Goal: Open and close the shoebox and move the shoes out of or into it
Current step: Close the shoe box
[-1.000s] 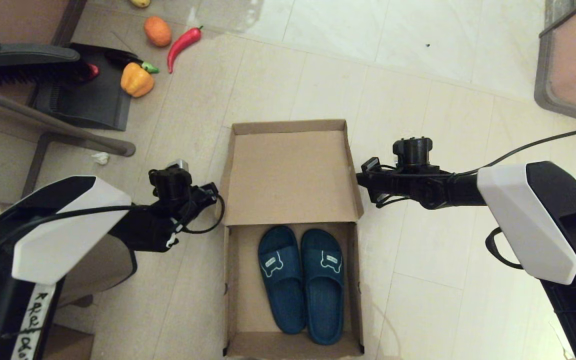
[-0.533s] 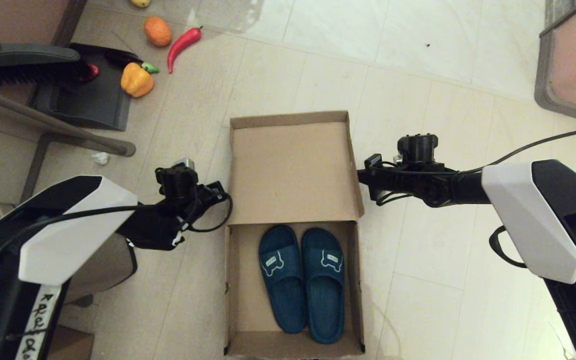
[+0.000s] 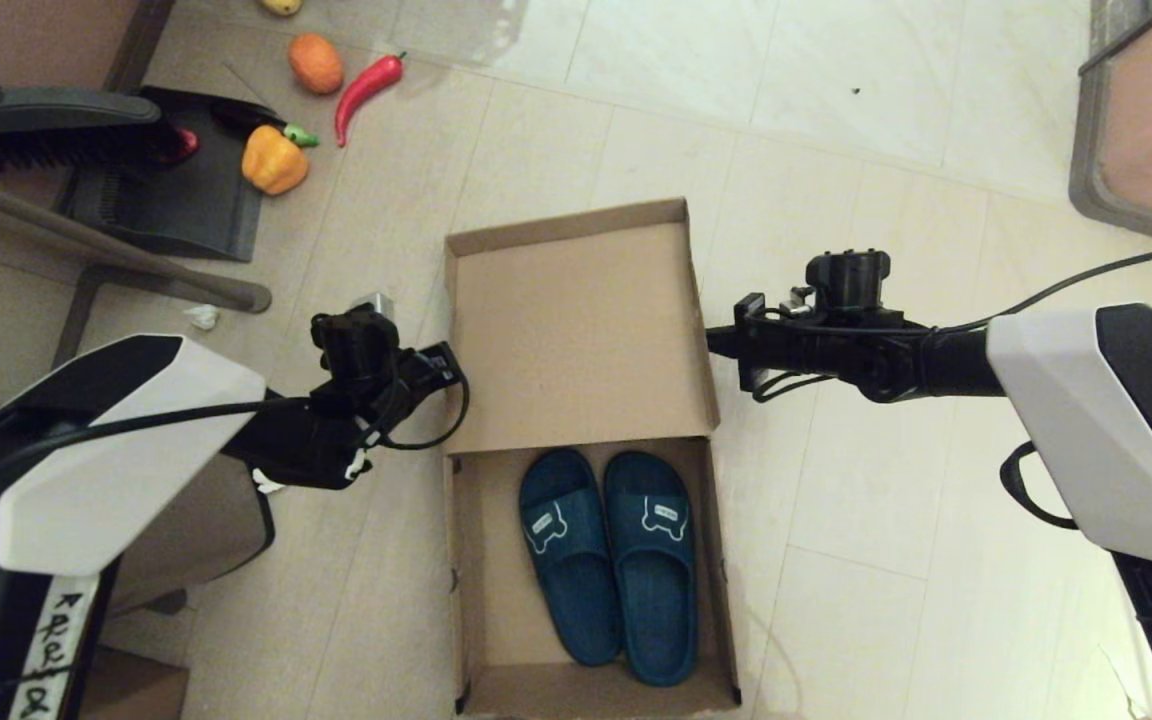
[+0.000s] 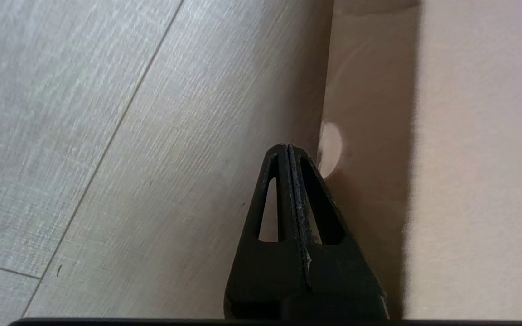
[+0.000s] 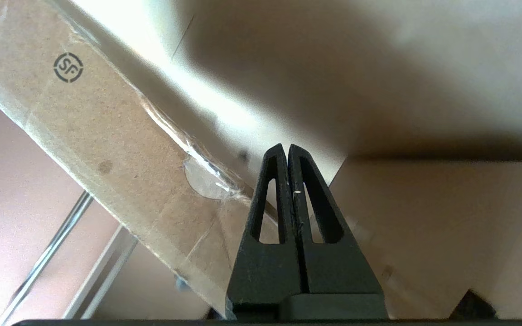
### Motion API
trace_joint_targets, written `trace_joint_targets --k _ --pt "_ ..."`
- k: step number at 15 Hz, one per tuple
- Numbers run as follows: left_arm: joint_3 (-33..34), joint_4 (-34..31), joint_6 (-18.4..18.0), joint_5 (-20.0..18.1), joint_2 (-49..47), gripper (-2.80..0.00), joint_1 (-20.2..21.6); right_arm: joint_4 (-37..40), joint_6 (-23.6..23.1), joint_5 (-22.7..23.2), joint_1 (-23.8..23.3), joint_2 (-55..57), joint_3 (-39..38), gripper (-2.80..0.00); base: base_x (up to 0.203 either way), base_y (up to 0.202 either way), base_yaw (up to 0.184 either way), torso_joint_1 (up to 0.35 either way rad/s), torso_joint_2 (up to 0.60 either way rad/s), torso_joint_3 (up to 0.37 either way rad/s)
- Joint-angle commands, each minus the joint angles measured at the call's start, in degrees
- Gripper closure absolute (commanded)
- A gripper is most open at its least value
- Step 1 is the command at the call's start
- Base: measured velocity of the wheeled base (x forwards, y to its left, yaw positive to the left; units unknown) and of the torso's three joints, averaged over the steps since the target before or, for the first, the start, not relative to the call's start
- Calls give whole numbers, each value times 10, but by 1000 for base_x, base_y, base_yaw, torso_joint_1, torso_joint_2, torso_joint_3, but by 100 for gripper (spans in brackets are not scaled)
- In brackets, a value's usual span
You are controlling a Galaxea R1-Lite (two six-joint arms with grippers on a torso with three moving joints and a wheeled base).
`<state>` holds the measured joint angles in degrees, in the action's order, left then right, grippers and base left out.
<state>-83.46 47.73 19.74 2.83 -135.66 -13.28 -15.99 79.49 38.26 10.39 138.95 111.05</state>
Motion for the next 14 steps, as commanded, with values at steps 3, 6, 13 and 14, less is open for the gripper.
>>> trace_joint_targets --k 3,6,13,14 --pt "1 3 1 2 23 0 0 -2 20 64 -18 -23 -7 0 0 0 0 0 0 0" --pt "1 3 6 2 26 0 -2 -1 20 87 -19 -28 -7 0 0 0 0 0 0 0" --pt "-96 3 9 6 -25 0 26 1 -102 -81 -3 24 6 0 0 0 0 0 0 0" --pt "-119 4 9 7 -42 0 26 -3 -105 -91 5 33 8 0 0 0 0 0 0 0"
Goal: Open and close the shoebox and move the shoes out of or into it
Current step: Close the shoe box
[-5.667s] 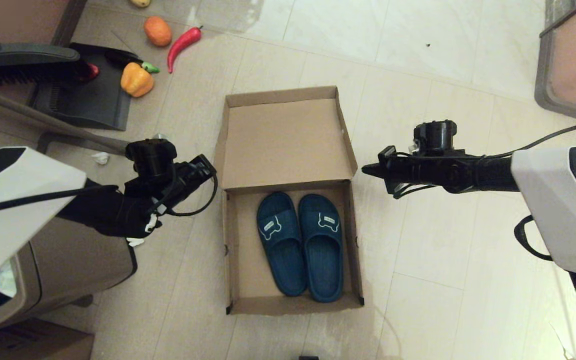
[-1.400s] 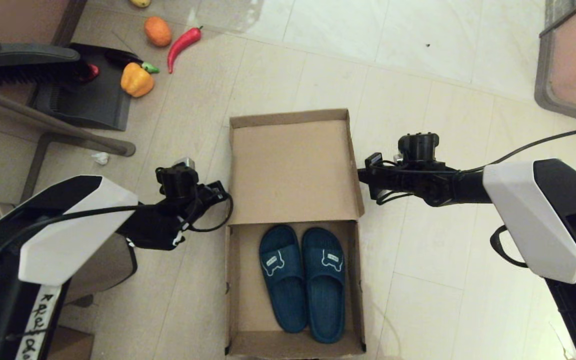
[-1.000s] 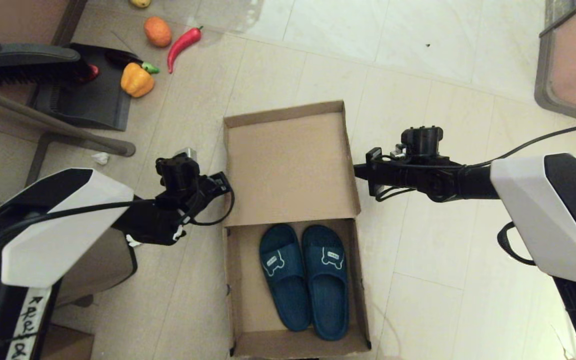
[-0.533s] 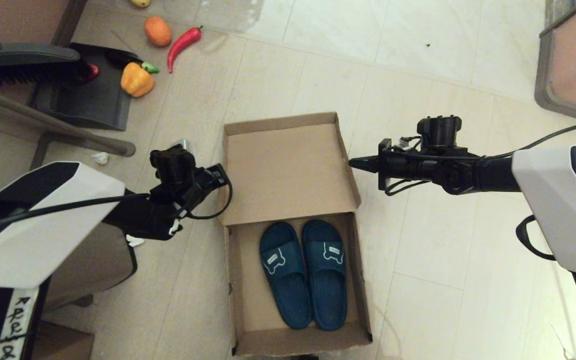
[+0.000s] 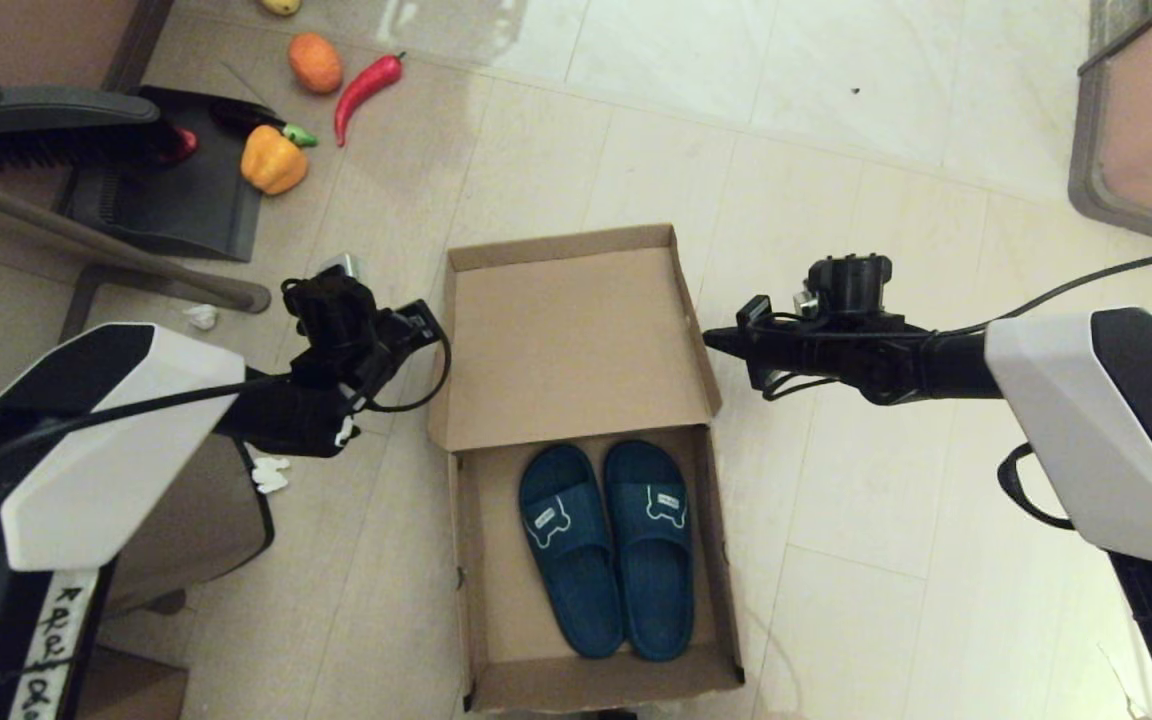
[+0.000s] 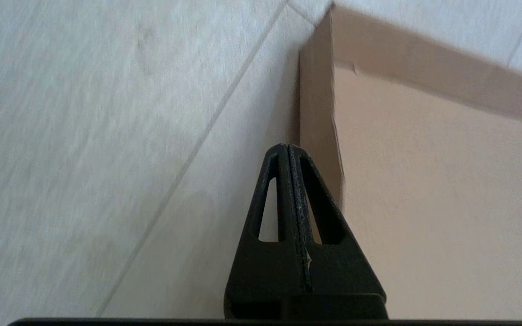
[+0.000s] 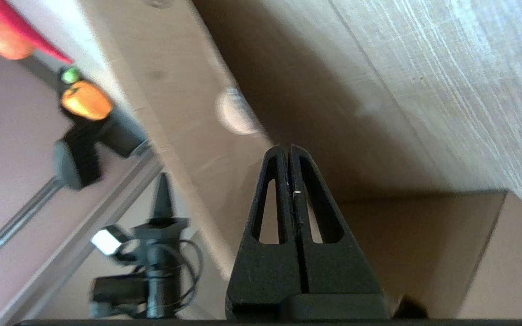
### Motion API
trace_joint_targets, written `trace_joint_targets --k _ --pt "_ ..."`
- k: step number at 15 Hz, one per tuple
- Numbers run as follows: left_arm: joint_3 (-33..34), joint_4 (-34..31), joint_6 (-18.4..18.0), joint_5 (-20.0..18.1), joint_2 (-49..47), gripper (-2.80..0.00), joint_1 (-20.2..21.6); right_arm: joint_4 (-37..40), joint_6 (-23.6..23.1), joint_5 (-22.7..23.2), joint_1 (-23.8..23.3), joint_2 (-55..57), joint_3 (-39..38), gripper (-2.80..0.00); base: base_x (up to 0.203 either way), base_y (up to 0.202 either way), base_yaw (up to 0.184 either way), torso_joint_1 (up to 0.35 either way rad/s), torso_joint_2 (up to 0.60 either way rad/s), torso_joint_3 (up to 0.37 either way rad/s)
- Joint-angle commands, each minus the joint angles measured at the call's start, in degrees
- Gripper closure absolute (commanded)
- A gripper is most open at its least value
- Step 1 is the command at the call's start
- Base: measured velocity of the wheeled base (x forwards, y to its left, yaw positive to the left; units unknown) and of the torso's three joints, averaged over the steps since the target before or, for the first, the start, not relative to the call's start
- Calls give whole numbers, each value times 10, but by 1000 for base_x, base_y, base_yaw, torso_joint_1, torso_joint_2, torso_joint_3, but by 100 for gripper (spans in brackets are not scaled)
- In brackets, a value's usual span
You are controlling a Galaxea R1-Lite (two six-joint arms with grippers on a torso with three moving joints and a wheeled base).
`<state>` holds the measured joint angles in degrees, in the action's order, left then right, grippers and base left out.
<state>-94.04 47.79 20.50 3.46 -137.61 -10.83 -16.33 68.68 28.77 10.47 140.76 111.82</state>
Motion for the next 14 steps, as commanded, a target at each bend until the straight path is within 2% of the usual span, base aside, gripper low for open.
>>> trace_joint_targets --k 1,5,8,10,12,14 --pt "-36 2 1 0 -40 0 0 -8 2 -12 14 26 4 0 0 0 0 0 0 0" --pt "-71 -17 3 0 -82 0 -14 -21 6 -22 31 41 8 0 0 0 0 0 0 0" --pt "-85 -43 32 -1 -87 0 -34 -26 8 -19 31 44 8 0 0 0 0 0 0 0" --pt "-99 -47 36 0 -92 0 -44 -26 11 -17 30 40 7 0 0 0 0 0 0 0" --pt "-102 -47 39 0 -87 0 -49 -27 17 -3 28 32 7 0 0 0 0 0 0 0" --pt "-103 -46 39 -1 -76 0 -51 -42 45 16 18 24 5 0 0 0 0 0 0 0"
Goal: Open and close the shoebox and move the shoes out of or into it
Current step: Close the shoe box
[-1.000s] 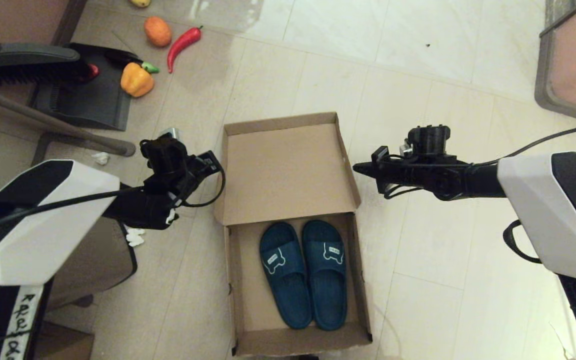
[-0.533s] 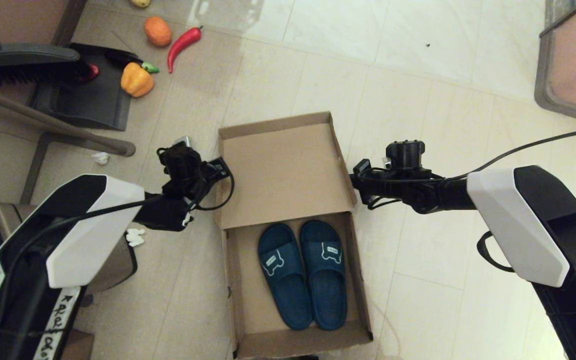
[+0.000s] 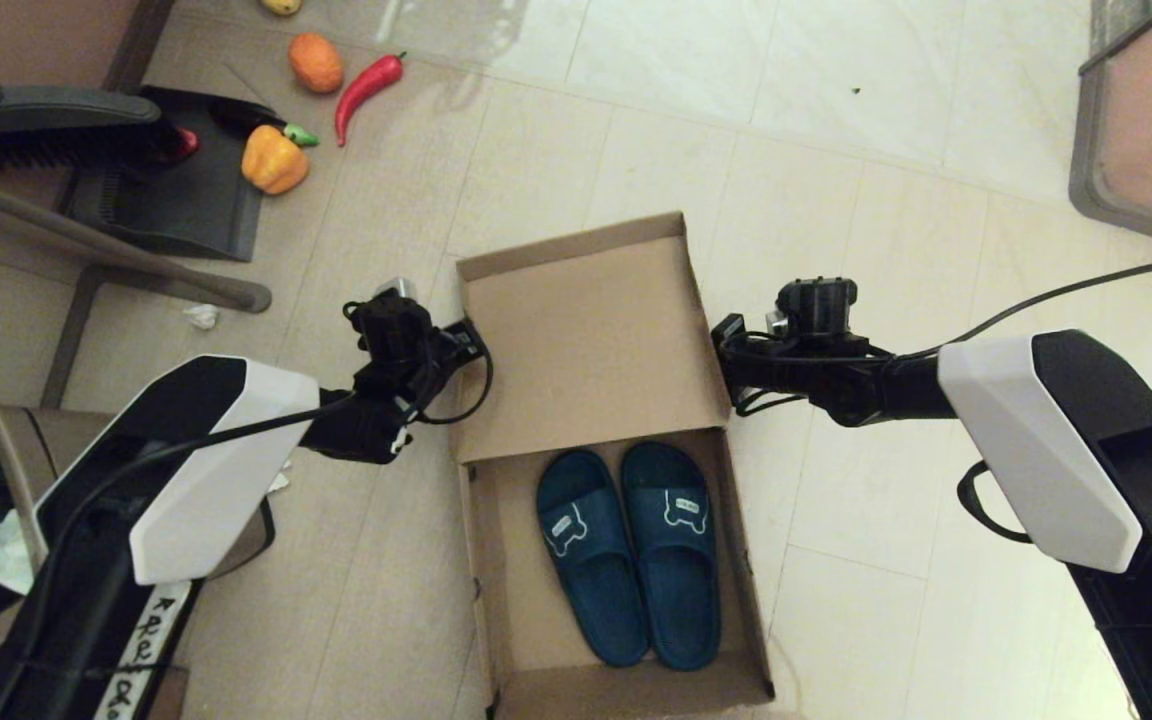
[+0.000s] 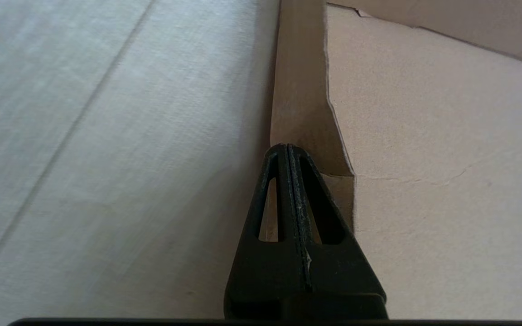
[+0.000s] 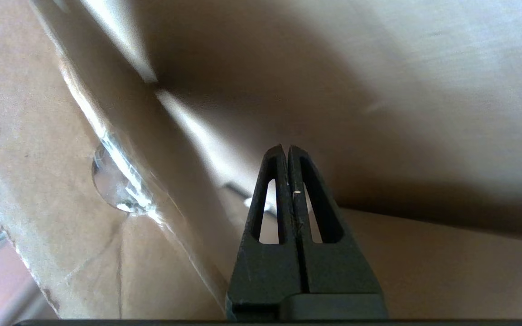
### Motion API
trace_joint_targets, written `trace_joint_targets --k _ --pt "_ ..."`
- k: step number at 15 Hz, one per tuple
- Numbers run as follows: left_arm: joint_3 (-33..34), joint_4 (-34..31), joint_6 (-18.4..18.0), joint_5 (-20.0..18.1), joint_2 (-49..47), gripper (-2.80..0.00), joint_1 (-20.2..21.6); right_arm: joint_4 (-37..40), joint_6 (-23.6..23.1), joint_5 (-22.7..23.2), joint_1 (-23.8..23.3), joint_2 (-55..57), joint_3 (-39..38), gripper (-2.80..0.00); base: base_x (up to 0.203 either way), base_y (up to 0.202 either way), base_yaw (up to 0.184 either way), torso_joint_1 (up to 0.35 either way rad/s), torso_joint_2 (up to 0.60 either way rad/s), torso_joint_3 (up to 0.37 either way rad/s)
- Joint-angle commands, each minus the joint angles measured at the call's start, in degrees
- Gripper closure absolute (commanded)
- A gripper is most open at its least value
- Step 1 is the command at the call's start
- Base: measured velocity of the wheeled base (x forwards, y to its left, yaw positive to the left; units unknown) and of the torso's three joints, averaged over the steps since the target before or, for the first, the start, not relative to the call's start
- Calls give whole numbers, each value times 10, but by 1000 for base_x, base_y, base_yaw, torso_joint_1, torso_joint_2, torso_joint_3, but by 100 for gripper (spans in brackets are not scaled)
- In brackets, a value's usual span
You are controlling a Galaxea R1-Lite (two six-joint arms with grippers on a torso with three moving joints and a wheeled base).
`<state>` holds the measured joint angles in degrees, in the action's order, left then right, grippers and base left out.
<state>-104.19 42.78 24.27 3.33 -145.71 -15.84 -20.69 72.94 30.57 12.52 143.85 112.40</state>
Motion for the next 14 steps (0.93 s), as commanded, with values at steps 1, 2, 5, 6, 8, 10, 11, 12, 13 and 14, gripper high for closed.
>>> trace_joint_targets --k 1,2,5,6,8,10,11,12,13,14 --pt "-1 4 2 0 14 0 -4 -14 27 19 -14 -11 -1 0 0 0 0 0 0 0" --pt "-1 3 5 -1 21 0 -9 -30 49 44 -26 -13 -1 0 0 0 0 0 0 0" --pt "-1 2 6 -2 33 0 -19 -78 121 113 -59 -16 -2 0 0 0 0 0 0 0" --pt "-1 1 6 -2 37 0 -21 -94 128 129 -66 -16 -6 0 0 0 0 0 0 0" --pt "-7 -7 6 -3 44 0 -24 -98 128 148 -72 -17 -7 0 0 0 0 0 0 0" --pt "-38 -25 6 -3 47 0 -27 -105 128 166 -79 -17 -7 0 0 0 0 0 0 0" --pt "-55 -43 6 -3 52 0 -30 -111 128 181 -84 -17 -7 0 0 0 0 0 0 0" --pt "-56 -51 6 -4 62 0 -32 -115 128 198 -86 -17 -7 0 0 0 0 0 0 0" --pt "-56 -53 6 -4 67 0 -36 -120 129 213 -87 -18 -7 0 0 0 0 0 0 0" --pt "-56 -53 6 -4 70 0 -36 -126 130 224 -87 -18 -7 0 0 0 0 0 0 0"
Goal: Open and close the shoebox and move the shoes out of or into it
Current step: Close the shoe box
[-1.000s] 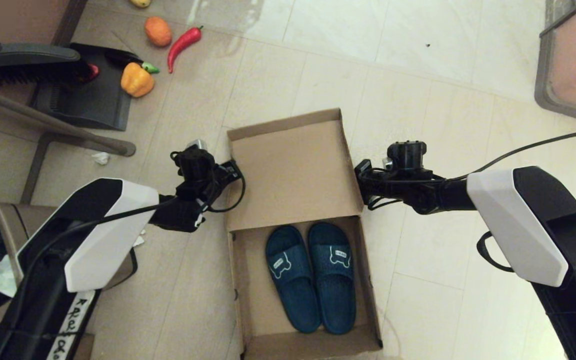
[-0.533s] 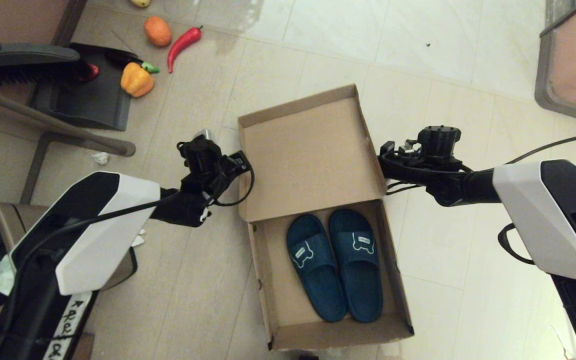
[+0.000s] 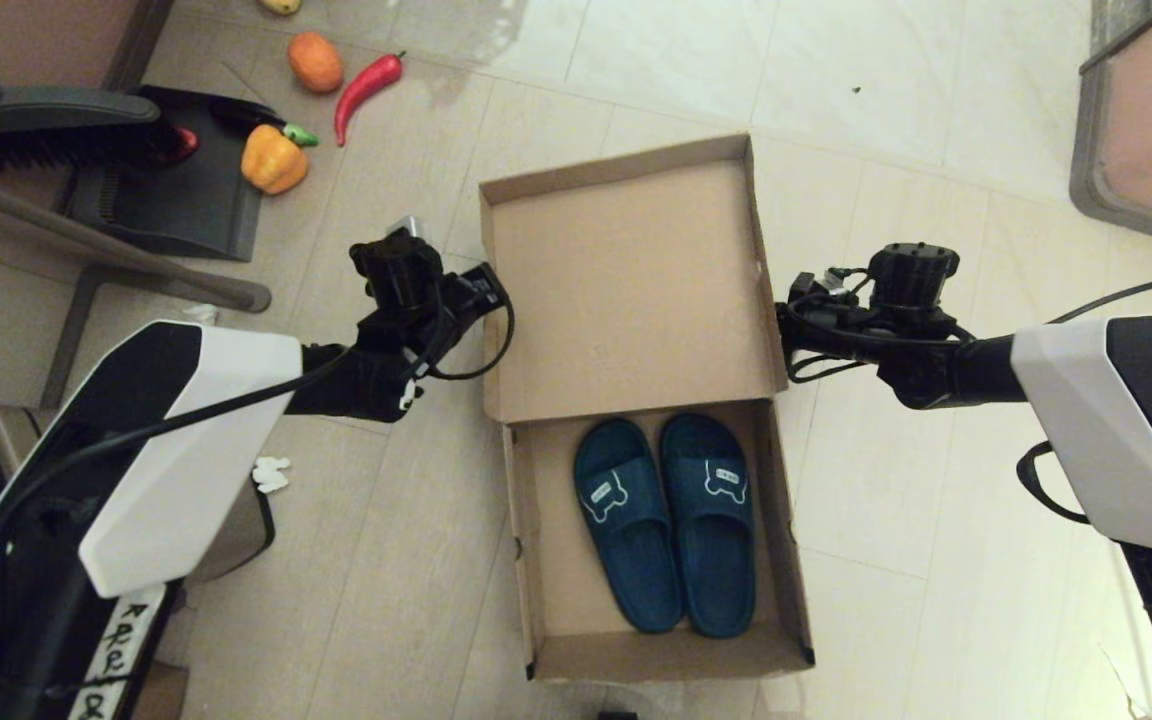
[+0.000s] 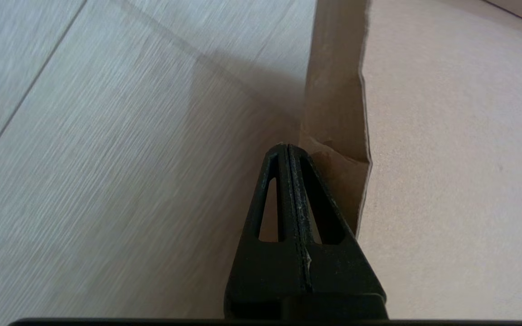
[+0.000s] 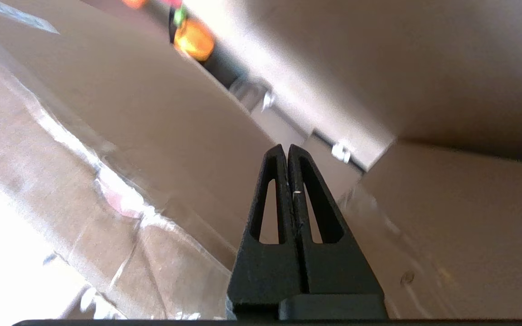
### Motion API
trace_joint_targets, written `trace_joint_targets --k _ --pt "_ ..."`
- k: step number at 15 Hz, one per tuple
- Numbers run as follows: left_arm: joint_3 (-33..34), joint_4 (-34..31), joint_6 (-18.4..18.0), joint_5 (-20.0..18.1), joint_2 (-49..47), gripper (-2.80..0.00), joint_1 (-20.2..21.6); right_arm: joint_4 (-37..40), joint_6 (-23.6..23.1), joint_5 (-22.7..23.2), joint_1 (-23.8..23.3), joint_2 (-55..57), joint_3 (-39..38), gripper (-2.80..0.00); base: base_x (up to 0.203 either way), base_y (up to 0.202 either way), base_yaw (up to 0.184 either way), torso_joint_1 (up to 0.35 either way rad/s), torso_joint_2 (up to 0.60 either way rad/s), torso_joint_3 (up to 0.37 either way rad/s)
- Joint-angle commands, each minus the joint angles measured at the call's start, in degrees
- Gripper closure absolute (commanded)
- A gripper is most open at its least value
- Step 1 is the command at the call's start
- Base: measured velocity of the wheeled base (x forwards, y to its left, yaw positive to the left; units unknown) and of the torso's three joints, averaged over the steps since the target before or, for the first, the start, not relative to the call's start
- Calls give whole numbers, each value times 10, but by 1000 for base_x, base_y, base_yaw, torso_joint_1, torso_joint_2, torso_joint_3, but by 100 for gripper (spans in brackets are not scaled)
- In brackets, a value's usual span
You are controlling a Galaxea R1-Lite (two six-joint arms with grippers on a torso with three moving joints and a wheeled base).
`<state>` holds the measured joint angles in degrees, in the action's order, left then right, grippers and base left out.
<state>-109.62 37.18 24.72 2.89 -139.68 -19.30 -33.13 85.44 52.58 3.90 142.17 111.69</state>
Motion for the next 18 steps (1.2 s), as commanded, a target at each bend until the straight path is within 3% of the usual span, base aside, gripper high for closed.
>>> trace_joint_targets --k 1,11,13,18 --pt "-2 3 2 0 16 0 -2 -4 6 10 0 -3 0 0 0 0 0 0 0 0" --pt "-2 -17 1 8 80 0 -53 -7 6 56 -29 -27 0 0 0 0 0 0 0 0" --pt "-2 -21 1 24 91 0 -56 -7 6 66 -35 -37 0 0 0 0 0 0 0 0" --pt "0 -33 1 36 117 0 -57 -8 20 128 -57 -69 4 0 0 0 0 0 0 0"
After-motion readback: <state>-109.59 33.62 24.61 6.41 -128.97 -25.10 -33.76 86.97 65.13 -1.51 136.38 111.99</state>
